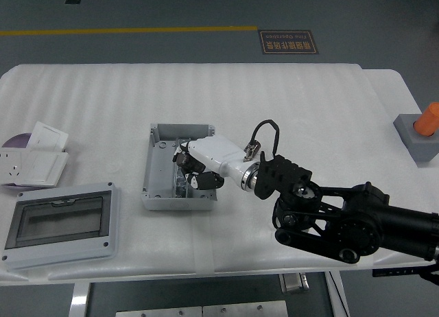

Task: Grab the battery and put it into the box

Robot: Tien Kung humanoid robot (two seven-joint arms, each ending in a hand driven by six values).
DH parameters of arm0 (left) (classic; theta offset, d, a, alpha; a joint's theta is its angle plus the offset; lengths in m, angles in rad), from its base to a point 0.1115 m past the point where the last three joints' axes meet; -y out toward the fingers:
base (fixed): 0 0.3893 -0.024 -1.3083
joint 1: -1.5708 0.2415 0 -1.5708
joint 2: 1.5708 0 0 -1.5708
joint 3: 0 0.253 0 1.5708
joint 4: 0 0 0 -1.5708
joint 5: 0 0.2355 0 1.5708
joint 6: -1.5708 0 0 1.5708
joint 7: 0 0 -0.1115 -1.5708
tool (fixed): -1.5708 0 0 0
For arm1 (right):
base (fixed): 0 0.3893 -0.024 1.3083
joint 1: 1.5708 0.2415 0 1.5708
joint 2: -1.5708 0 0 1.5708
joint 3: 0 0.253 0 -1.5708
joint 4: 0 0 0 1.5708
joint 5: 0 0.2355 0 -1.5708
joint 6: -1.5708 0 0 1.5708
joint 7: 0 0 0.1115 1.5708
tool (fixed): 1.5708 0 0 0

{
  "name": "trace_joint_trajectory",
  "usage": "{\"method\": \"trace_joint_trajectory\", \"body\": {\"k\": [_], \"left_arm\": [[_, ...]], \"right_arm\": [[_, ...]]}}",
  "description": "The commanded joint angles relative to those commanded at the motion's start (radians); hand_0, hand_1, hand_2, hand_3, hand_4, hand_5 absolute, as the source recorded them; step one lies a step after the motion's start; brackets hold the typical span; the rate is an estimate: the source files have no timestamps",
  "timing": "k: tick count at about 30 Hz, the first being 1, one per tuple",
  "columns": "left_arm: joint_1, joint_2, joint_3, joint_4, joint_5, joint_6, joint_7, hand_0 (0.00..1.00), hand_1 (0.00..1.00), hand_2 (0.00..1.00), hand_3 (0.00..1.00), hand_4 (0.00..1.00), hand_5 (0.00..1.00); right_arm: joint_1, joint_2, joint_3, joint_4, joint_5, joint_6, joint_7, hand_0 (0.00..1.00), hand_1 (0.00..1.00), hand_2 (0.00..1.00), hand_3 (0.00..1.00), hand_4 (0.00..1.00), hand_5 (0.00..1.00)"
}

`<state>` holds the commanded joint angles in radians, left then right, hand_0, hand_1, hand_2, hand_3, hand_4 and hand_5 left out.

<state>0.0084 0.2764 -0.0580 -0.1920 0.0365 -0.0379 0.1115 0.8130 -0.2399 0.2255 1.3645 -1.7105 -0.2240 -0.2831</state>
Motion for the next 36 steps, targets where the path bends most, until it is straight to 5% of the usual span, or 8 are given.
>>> {"method": "trace_joint_trajectory", "body": {"k": [9,10,15,16,20,27,32,36], "left_arm": [[-0.001,0.002,0.006,0.0,-0.003,0.001,-0.001,0.623,0.646,0.533,0.572,0.664,0.449],[-0.001,0.003,0.006,0.0,-0.003,0.002,-0.001,0.623,0.646,0.531,0.57,0.662,0.448],[-0.002,0.003,0.006,0.0,-0.002,0.002,-0.002,0.623,0.646,0.531,0.57,0.662,0.448],[-0.002,0.002,0.005,0.0,-0.001,0.002,-0.002,0.623,0.646,0.528,0.567,0.652,0.442],[-0.002,0.002,0.002,0.0,0.0,0.002,-0.002,0.623,0.646,0.528,0.567,0.652,0.442],[-0.003,0.001,-0.001,0.0,0.001,0.002,-0.002,0.621,0.646,0.526,0.565,0.644,0.438],[-0.005,0.001,-0.006,0.0,0.006,0.002,-0.001,0.619,0.646,0.525,0.565,0.635,0.429],[-0.005,0.001,-0.006,0.0,0.007,0.003,-0.001,0.619,0.645,0.523,0.565,0.624,0.422]], "right_arm": [[0.018,0.014,-0.012,-0.024,-0.02,0.021,-0.017,0.561,0.676,0.702,0.811,0.506,0.297],[0.018,0.015,-0.012,-0.025,-0.022,0.019,-0.018,0.696,0.781,0.81,0.91,0.707,0.422],[0.008,0.005,0.028,-0.027,-0.035,0.0,-0.02,0.696,0.781,0.81,0.91,0.707,0.422],[0.004,-0.003,0.047,-0.028,-0.037,-0.005,-0.021,0.796,0.892,0.928,0.987,0.817,0.475],[-0.009,-0.049,0.125,-0.052,-0.039,0.0,-0.047,0.796,0.892,0.928,0.987,0.817,0.475],[-0.014,-0.121,0.18,-0.125,0.004,0.126,-0.164,0.802,0.886,0.921,0.989,0.84,0.492],[-0.019,-0.123,0.161,-0.142,0.044,0.221,-0.213,0.781,0.855,0.898,0.971,0.835,0.488],[-0.018,-0.114,0.14,-0.148,0.065,0.241,-0.218,0.799,0.878,0.959,0.998,0.88,0.504]]}}
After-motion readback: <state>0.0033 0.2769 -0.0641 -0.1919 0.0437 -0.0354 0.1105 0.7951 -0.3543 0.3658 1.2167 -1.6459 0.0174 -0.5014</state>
